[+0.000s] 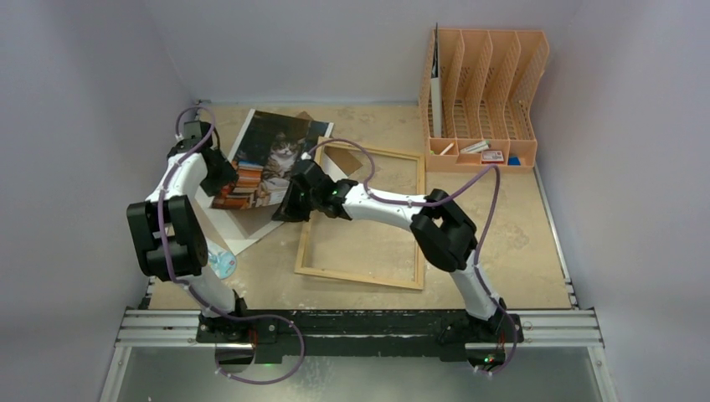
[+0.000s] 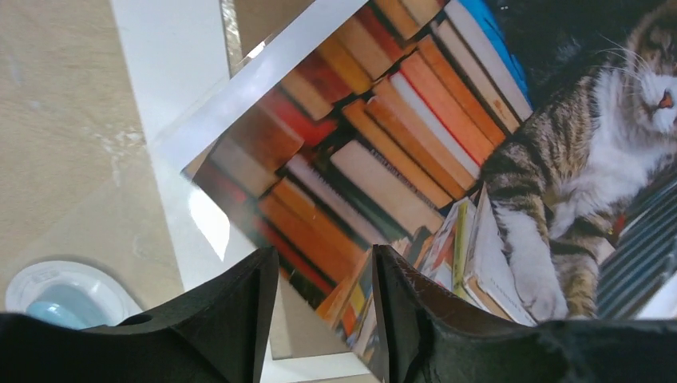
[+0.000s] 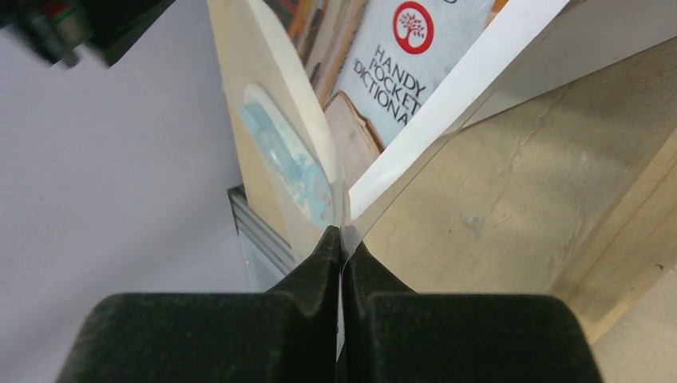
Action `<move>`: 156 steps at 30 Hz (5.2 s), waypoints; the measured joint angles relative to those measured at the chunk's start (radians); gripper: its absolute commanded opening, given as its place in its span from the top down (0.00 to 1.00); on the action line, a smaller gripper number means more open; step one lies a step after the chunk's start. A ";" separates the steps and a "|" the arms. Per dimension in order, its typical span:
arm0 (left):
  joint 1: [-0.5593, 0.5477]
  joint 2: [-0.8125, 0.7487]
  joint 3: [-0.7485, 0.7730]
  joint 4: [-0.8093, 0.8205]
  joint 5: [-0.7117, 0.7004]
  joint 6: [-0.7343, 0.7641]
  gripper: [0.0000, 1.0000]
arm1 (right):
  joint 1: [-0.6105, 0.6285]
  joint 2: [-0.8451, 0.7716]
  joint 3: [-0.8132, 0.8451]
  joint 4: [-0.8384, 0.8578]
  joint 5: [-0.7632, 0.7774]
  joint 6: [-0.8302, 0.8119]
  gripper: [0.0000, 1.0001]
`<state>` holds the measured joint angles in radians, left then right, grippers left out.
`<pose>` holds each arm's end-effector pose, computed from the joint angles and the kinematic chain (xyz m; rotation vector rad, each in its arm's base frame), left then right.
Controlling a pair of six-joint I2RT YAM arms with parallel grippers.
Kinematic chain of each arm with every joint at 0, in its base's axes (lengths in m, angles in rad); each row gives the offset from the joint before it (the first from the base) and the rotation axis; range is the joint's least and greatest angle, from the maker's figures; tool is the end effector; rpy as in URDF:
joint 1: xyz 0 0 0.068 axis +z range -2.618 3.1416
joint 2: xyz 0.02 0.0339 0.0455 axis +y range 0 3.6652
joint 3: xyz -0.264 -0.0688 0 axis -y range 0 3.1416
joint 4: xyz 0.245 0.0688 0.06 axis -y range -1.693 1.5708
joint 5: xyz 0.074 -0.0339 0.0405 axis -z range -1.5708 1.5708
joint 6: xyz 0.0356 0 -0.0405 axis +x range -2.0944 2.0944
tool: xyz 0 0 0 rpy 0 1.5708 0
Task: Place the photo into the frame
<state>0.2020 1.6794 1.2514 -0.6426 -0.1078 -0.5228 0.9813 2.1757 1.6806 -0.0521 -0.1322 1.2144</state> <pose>0.3410 0.0737 0.2329 -0.9667 2.4473 0.0328 0.2783 0.4245 0.2102 0.1960 2.4639 1.3096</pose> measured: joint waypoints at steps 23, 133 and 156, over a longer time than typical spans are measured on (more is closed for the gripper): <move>0.000 0.168 -0.046 0.069 0.056 0.037 0.47 | -0.145 -0.092 -0.131 -0.045 -0.101 -0.209 1.00; -0.235 0.071 -0.246 0.148 0.484 0.097 0.69 | -0.579 -0.209 -0.455 0.162 -0.314 -1.056 0.09; -0.237 0.072 -0.241 0.140 0.467 0.096 0.72 | -0.615 0.003 -0.200 0.132 -0.605 -1.054 0.71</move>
<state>-0.0345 1.7519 1.0100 -0.5030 0.3592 -0.4267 0.3664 2.1788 1.4803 0.0803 -0.7372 0.1600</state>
